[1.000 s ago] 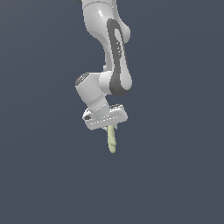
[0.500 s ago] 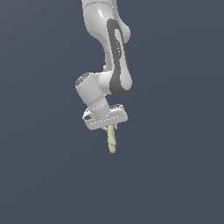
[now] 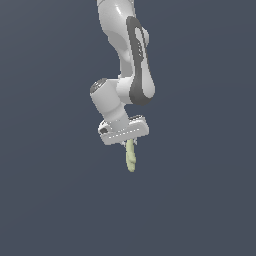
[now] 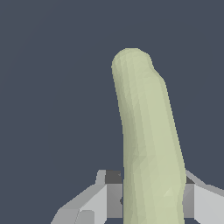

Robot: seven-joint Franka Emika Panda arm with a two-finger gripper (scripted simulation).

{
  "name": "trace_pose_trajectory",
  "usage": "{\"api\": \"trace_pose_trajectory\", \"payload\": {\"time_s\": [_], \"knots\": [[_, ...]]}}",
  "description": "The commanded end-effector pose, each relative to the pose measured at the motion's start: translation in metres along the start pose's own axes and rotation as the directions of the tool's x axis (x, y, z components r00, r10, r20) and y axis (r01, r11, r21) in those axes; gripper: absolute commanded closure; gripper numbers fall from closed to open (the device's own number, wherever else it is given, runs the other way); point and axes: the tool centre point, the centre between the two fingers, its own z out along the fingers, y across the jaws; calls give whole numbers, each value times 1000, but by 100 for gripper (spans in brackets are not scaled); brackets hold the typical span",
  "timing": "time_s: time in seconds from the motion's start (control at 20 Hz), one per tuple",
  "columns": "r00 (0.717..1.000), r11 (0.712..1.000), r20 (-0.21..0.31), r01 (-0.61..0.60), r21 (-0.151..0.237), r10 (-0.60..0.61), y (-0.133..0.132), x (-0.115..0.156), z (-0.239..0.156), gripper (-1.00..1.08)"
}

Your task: Pick up the object and move it to a goal position.

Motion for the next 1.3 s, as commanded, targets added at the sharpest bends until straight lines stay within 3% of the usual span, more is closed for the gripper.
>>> {"api": "trace_pose_trajectory", "payload": {"time_s": [0.0,0.35,1.25], "knots": [[1000,1000,0,1,0,-1,-12,-5,-4,108],[1000,1000,0,2,-3,-2,-62,-31,-22,108],[1000,1000,-1,1,-3,-1,-234,-110,-85,108]]}}
